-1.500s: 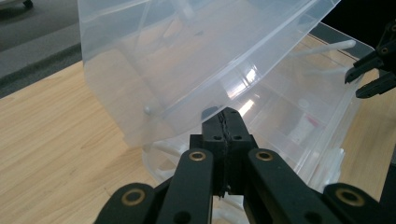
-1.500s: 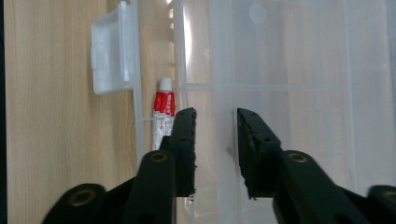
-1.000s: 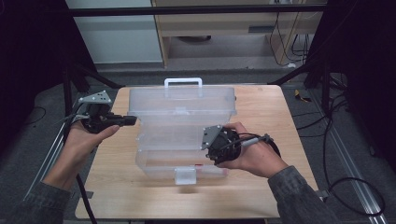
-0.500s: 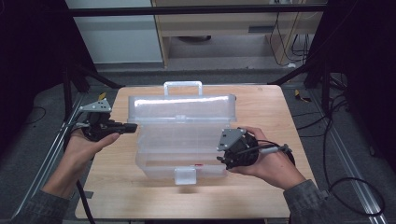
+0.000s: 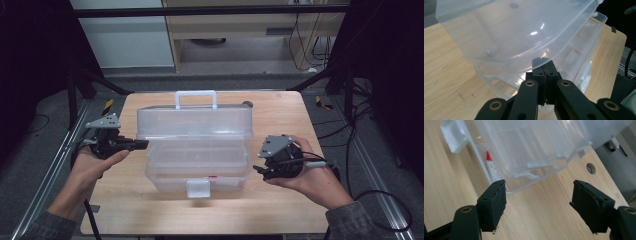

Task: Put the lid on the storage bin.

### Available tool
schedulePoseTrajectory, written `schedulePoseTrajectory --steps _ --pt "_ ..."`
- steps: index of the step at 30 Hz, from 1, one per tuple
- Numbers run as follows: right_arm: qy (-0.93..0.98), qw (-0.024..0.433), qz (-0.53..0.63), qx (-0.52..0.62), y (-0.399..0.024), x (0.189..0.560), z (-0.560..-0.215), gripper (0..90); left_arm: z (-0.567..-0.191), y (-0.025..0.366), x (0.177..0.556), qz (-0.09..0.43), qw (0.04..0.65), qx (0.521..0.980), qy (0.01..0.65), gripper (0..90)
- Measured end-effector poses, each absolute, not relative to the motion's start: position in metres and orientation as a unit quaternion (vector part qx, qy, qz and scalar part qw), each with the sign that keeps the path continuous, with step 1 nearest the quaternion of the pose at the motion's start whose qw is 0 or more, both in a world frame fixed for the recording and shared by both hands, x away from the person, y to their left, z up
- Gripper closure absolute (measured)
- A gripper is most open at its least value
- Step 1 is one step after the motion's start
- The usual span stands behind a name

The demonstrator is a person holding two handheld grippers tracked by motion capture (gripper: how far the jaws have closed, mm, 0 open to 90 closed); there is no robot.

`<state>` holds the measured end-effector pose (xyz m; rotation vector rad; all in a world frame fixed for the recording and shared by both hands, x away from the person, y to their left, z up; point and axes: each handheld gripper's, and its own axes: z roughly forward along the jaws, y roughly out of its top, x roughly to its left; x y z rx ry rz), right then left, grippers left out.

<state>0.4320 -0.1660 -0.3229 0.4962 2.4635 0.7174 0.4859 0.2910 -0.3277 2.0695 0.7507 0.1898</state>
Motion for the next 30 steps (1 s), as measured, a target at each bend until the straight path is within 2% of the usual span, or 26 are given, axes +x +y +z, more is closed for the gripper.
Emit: schedulePoseTrajectory --steps 13,30 --pt "0.893 0.268 0.259 0.254 -0.203 0.449 -0.332 26.2 -0.343 0.291 0.477 0.074 0.445 0.840 0.301 89.9" --pt "0.879 0.276 0.249 0.298 -0.219 0.463 -0.349 25.9 -0.352 0.294 0.473 0.080 0.452 0.836 0.300 89.9"
